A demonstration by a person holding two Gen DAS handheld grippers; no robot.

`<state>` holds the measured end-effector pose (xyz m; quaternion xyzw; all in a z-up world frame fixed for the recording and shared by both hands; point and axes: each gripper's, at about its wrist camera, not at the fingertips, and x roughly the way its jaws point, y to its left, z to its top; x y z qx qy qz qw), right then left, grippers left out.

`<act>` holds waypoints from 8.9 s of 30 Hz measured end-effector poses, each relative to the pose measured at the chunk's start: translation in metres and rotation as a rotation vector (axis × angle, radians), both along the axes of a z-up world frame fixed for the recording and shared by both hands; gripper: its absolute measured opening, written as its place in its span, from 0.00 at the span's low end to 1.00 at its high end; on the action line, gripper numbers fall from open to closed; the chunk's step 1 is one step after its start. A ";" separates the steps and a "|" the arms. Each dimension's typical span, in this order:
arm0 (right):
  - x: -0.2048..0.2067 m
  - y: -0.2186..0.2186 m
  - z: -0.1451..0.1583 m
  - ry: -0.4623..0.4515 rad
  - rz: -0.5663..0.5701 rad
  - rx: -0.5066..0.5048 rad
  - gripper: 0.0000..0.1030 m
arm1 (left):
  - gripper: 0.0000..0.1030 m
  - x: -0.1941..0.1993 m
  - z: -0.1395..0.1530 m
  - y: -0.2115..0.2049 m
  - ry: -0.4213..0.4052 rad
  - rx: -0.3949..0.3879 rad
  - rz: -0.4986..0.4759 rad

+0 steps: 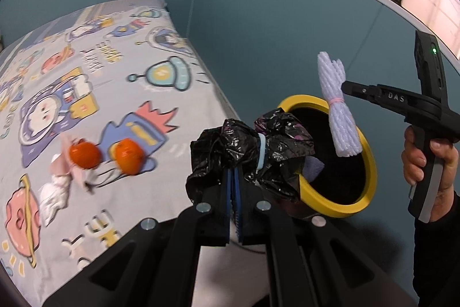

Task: Collect trash
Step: 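Carry the black bag and purple mesh net over the bin with both tools, then open both tools to drop the black bag and purple mesh net into the bin, then move both open tools from the bin back over the oranges and tissue, then grasp the white tissue with the left tool while the right tool grasps an orange, then carry the white tissue and orange over the bin with both tools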

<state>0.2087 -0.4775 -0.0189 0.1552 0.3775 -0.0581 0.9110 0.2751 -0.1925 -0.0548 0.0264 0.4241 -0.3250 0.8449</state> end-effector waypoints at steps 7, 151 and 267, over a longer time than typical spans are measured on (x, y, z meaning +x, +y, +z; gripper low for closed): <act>-0.010 -0.032 -0.004 0.007 -0.069 -0.015 0.04 | 0.02 -0.002 -0.005 -0.045 0.016 0.007 -0.069; 0.154 0.274 -0.098 0.198 0.328 -0.144 0.73 | 0.72 0.116 -0.125 0.226 0.161 0.060 0.489; 0.179 0.324 -0.102 0.217 0.551 -0.036 0.31 | 0.19 0.077 -0.096 0.263 0.147 -0.108 0.486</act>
